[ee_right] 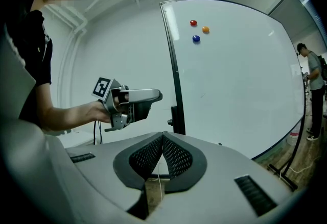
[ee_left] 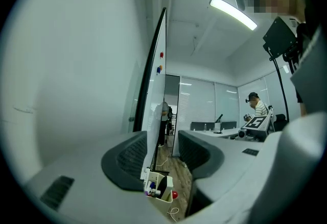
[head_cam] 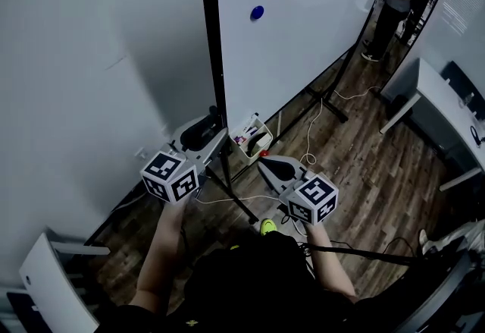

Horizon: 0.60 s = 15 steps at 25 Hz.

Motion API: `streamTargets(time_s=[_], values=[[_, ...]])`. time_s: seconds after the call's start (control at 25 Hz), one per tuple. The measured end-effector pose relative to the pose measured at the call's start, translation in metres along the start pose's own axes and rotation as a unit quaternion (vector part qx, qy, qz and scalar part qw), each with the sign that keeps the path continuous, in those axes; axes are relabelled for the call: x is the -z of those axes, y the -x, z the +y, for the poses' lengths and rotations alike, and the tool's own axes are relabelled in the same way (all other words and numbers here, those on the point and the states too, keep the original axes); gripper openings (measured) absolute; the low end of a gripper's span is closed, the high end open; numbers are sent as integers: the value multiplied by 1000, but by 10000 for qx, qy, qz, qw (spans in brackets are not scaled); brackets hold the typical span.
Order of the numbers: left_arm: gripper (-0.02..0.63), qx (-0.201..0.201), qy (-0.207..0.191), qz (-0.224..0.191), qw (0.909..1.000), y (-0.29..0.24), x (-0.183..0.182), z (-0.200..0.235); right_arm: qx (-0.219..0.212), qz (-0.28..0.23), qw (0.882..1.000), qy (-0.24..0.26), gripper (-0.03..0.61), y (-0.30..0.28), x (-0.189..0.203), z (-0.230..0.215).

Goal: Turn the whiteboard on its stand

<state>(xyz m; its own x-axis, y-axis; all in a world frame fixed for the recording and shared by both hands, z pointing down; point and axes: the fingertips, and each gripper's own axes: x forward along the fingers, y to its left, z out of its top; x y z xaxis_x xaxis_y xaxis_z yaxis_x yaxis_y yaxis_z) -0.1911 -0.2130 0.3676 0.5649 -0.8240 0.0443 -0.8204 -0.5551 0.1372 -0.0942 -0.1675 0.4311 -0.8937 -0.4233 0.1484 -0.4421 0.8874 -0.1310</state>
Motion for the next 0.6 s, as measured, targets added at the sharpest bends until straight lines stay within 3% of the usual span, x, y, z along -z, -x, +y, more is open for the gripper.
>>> streamTargets(time_s=[0.2,0.6], values=[[261,-134,-21,-24,9999,-20,-8,14,-93,55,9999,34,-3,-2,-4,-15],[291,-221,-204,-139,9995,-45,-25,33,-320,208,9992,140,-3,-9,-6,-36]])
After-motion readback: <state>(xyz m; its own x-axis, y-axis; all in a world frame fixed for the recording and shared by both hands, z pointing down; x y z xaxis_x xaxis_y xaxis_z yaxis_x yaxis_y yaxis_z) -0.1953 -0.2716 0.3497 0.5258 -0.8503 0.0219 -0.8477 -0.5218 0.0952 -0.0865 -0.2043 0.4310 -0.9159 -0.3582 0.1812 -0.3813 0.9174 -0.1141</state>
